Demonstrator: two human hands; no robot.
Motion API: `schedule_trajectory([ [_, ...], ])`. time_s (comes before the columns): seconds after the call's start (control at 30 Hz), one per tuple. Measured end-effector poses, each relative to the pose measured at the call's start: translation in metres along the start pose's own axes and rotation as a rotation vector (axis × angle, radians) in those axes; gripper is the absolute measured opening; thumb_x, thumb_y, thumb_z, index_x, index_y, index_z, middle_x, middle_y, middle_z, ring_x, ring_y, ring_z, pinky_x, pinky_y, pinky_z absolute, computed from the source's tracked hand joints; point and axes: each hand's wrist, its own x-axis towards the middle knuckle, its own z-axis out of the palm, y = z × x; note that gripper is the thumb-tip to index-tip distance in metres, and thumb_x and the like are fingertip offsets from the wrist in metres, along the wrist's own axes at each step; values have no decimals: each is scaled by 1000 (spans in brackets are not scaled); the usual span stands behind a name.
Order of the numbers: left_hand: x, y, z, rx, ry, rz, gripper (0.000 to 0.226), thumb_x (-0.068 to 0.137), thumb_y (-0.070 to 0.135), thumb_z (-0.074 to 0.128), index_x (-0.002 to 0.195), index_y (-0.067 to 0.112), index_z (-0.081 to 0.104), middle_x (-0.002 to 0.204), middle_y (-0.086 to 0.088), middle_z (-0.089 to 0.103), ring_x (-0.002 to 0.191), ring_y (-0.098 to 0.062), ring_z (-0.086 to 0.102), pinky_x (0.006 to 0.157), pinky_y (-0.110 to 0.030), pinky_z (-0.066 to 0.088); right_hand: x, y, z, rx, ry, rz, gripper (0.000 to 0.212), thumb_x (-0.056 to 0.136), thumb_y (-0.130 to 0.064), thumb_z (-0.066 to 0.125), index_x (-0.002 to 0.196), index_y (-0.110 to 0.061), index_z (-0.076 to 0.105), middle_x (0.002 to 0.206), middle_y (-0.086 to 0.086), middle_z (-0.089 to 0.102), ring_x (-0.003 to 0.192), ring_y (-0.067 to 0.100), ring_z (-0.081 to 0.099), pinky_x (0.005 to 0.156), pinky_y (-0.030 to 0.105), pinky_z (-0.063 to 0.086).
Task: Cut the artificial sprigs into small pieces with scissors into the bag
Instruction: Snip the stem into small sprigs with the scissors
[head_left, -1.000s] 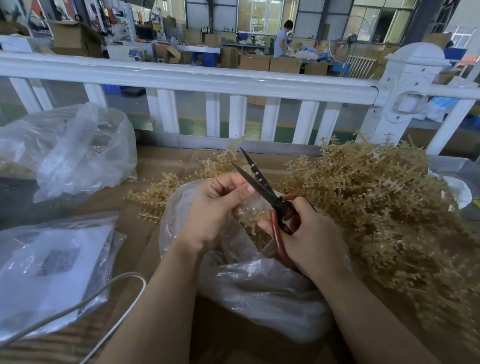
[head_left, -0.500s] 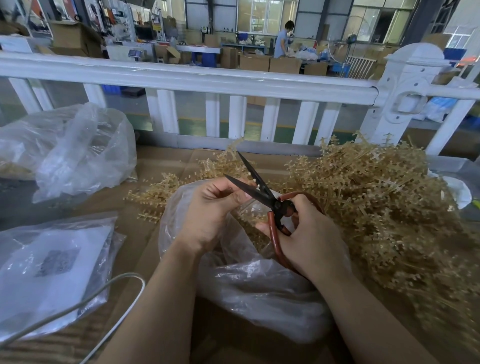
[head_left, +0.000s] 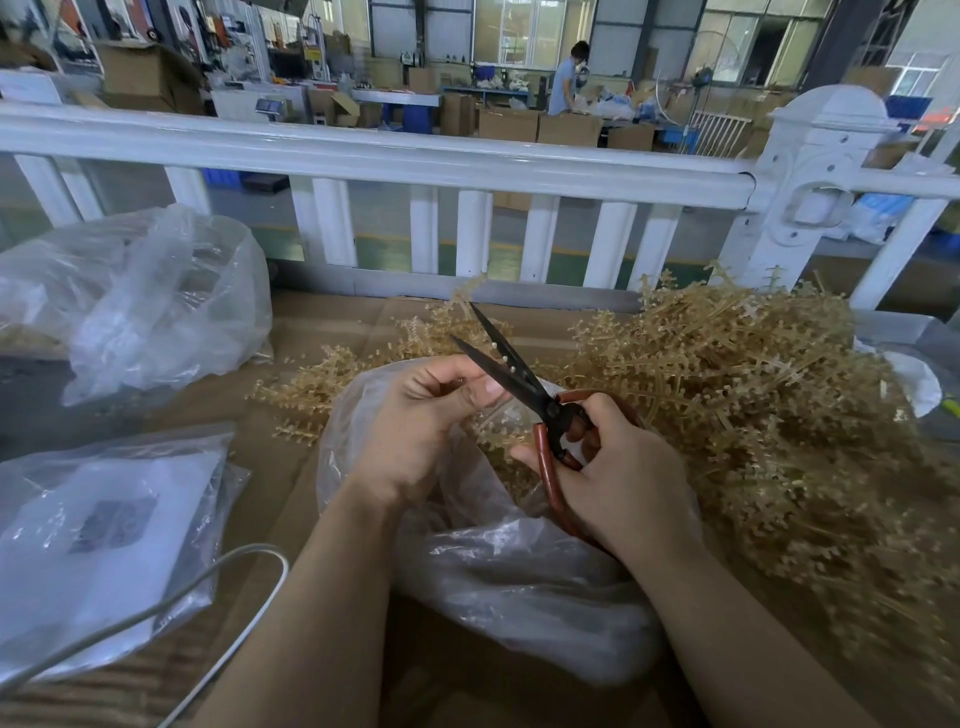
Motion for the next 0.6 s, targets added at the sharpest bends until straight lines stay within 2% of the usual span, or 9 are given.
schedule_trajectory([
  [0.1, 0, -1, 0, -28, 20, -9, 8, 81, 11, 70, 87, 8, 74, 87, -8, 72, 82, -19, 65, 84, -32, 53, 0, -1, 0, 20, 8, 5, 68, 70, -99, 37, 90, -37, 51, 67, -21, 58, 66, -2, 57, 55, 22, 50],
  [0.2, -1, 1, 2, -73, 12, 17, 9, 86, 3, 63, 95, 4, 65, 81, 0, 73, 72, -8, 66, 70, -19, 52, 0, -1, 0, 30, 10, -4, 70, 70, -101, 35, 89, -36, 53, 64, -21, 55, 64, -4, 56, 54, 20, 48],
  [0.3, -1, 3, 2, -85, 38, 31, 13, 84, 0, 60, 97, -1, 60, 78, -1, 72, 68, -8, 66, 66, -19, 52, 0, -2, -1, 32, 15, -15, 68, 70, -101, 32, 89, -38, 52, 63, -23, 53, 60, -7, 53, 52, 13, 38],
  [0.37, -1, 4, 2, -79, 46, 28, 10, 83, 0, 61, 93, -2, 60, 72, 0, 69, 64, -7, 62, 64, -19, 51, 0, -2, -2, 23, 7, -21, 66, 70, -101, 31, 89, -40, 50, 64, -23, 53, 61, -8, 53, 52, 12, 38],
  [0.53, -2, 3, 1, -66, 35, 19, 7, 82, 2, 63, 89, 2, 63, 72, 2, 69, 64, -6, 62, 64, -17, 50, 1, 0, -2, 51, -9, -9, 66, 69, -101, 31, 97, -42, 45, 73, -23, 57, 73, 0, 59, 56, 23, 50],
  [0.6, -2, 2, 1, -50, 19, 20, 7, 82, 1, 63, 88, 3, 66, 75, -1, 71, 67, -8, 64, 65, -18, 51, 1, 0, -1, 51, -16, -12, 66, 68, -101, 31, 97, -44, 43, 75, -23, 58, 73, -1, 59, 57, 24, 51],
])
